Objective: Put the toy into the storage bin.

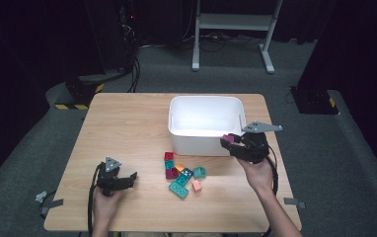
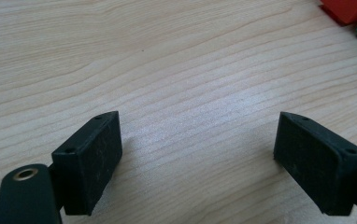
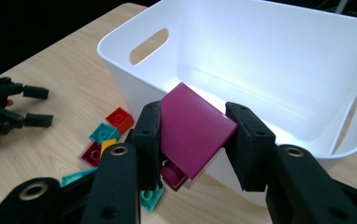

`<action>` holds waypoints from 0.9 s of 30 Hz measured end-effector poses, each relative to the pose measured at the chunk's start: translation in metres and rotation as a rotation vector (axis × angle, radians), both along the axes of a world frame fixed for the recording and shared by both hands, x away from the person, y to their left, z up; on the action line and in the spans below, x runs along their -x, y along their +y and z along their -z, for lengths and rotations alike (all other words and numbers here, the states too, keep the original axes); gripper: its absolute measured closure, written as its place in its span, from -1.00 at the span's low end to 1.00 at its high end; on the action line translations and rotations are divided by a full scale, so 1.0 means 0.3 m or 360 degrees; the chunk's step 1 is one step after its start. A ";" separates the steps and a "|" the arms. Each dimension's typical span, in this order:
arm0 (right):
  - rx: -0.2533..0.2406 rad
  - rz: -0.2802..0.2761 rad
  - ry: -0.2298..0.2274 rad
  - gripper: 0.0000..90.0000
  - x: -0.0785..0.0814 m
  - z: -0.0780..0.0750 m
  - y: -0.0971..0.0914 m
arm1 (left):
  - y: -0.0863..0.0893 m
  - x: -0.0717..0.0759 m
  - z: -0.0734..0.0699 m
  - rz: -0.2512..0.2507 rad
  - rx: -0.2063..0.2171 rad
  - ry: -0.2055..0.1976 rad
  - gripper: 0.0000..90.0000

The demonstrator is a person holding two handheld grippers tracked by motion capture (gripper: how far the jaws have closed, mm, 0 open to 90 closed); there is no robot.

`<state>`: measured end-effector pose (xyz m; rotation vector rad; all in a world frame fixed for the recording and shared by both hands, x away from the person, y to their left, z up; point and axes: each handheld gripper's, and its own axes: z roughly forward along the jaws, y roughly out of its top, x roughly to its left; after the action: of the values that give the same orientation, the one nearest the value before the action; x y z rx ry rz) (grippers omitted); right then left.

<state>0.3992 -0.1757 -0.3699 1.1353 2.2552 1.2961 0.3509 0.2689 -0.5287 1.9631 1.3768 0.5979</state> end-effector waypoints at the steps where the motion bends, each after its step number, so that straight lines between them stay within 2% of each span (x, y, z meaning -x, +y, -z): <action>1: -0.0009 0.0020 0.0009 0.32 -0.019 -0.007 -0.005 | 0.000 0.000 0.000 0.0000 0.0000 0.0000 -0.66; 11: 0.0000 0.0074 0.0032 0.31 -0.097 -0.025 -0.001 | 0.000 0.000 0.000 0.0000 0.0000 0.0000 -0.66; 15: 0.0009 0.0100 0.0063 0.31 -0.142 -0.030 0.010 | 0.000 0.000 0.000 0.0000 0.0000 0.0000 -0.66; 19: -0.0007 0.0117 0.0069 0.31 -0.164 -0.036 0.016 | 0.000 0.000 0.000 0.0000 0.0000 0.0000 -0.66; 21: 0.0010 0.0124 0.0060 0.31 -0.177 -0.038 0.024 | 0.000 0.000 0.000 0.0000 -0.0001 0.0000 -0.66; 23: 0.0061 0.0130 0.0057 0.30 -0.201 -0.036 0.045 | 0.000 0.000 0.000 0.0000 0.0000 0.0000 -0.66; 27: 0.0070 0.0155 0.0069 0.31 -0.228 -0.025 0.064 | 0.000 0.000 0.000 -0.0001 -0.0001 0.0000 -0.66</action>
<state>0.4675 -0.1565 -0.3624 1.2528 2.2172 1.1899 0.3508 0.2689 -0.5287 1.9632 1.3771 0.5984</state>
